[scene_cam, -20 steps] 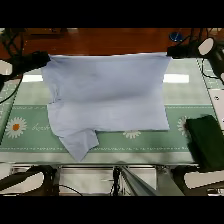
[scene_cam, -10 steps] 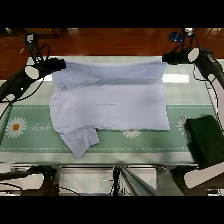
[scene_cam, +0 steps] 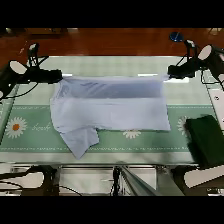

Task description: Fold the shirts.

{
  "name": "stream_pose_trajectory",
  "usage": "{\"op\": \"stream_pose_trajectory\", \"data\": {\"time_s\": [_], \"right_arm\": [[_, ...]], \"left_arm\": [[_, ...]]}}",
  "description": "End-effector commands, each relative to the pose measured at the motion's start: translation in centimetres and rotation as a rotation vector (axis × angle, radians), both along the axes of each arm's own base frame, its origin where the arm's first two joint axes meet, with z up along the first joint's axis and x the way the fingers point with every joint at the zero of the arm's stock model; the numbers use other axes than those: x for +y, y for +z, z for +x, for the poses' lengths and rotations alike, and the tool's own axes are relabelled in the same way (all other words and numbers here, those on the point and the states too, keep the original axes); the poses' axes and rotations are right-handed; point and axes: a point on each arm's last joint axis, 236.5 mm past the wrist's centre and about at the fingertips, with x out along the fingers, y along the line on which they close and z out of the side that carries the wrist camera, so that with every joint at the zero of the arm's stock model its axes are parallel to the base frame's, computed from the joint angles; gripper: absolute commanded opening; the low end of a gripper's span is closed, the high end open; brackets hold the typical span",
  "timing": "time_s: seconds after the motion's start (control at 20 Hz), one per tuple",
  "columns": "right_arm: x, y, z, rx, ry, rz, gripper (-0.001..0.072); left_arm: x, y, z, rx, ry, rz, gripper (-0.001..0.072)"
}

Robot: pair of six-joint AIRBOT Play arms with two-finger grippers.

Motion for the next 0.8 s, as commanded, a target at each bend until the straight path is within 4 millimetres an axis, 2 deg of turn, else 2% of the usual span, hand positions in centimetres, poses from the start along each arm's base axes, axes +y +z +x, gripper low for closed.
{"op": "stream_pose_trajectory", "data": {"time_s": [0.0,0.25,0.4,0.6,0.75], "right_arm": [[2.1,-2.5,-3.1,0.143,0.000,0.099,0.0025],[2.4,-3.4,-3.6,0.175,-0.002,0.115,0.0025],[2.5,-3.9,-4.2,0.206,0.003,0.118,0.0026],[2.7,-5.4,-5.4,0.254,0.000,0.126,0.0026],[2.4,-6.0,-5.3,0.247,-0.005,0.115,0.0027]], "left_arm": [[0.4,-2.8,-2.2,0.138,-0.011,-0.033,0.0018],[0.5,-5.0,-2.3,0.184,-0.008,-0.037,0.0019],[0.6,-5.1,-2.1,0.174,-0.011,-0.030,0.0019],[0.5,-5.1,-2.2,0.179,-0.013,-0.032,0.0019],[0.4,-5.1,-2.4,0.186,-0.017,-0.034,0.0024]]}}
